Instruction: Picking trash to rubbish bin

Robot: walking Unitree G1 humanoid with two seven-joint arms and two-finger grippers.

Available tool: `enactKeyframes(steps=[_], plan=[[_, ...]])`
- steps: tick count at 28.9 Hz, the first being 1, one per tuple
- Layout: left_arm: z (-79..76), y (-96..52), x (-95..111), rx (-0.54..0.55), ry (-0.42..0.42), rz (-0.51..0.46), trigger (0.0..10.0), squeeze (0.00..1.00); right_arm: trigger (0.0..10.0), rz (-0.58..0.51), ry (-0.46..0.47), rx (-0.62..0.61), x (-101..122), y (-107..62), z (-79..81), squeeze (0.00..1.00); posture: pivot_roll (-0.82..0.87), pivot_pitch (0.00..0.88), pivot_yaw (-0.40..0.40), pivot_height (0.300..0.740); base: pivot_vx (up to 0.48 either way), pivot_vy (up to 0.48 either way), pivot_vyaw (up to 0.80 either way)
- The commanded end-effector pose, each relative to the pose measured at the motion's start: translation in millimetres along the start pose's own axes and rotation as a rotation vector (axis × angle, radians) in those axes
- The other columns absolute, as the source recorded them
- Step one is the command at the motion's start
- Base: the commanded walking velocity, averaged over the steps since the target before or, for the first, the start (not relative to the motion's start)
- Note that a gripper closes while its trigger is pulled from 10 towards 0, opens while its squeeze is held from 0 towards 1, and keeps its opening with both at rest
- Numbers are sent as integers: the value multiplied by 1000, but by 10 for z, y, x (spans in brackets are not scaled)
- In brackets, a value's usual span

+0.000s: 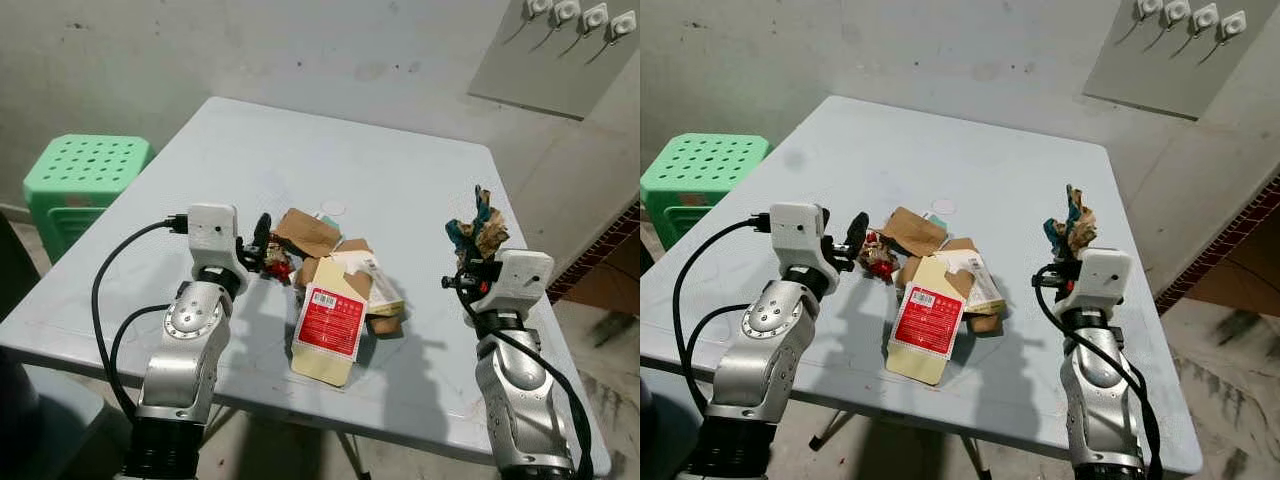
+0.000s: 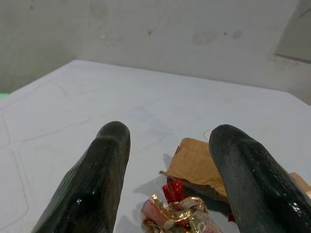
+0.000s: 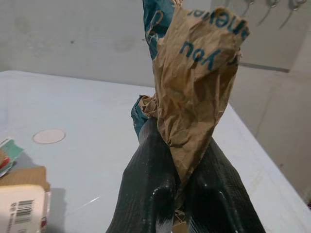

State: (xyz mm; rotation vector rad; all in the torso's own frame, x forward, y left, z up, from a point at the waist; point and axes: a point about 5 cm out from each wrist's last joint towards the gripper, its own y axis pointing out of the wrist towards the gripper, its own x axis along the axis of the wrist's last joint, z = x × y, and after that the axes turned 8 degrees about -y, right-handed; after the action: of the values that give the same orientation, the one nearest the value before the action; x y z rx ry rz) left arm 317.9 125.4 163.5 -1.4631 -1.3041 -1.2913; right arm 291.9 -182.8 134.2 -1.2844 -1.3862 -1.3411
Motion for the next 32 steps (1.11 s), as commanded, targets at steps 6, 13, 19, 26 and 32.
enactKeyframes(steps=[6, 13, 19, 26, 32], plan=[[40, 11, -62, 12, -9, 17, 10000, 0, 10000, 1, -27, -31, -5, -69, -80, 0, -13, 0, -84, 740, 0, 0, 0], [62, 51, -73, 13, -14, 23, 10000, 0, 10000, 7, -26, -35, -9, -79, -77, 0, -13, 0, -81, 740, 0, 0, 0], [58, 68, -59, 5, -5, 15, 10000, 0, 10000, 10, -27, -32, -24, -90, -76, 0, -13, 0, -80, 740, 0, 0, 0], [46, 94, -76, 2, -16, 42, 10000, 0, 10000, 28, -40, -28, -60, -101, -70, 0, -14, 0, -79, 740, 0, 0, 0], [23, 82, -107, -17, -42, 67, 10000, 0, 10000, 42, -46, -26, -84, -132, -66, 0, -16, 0, -77, 740, 0, 0, 0]])
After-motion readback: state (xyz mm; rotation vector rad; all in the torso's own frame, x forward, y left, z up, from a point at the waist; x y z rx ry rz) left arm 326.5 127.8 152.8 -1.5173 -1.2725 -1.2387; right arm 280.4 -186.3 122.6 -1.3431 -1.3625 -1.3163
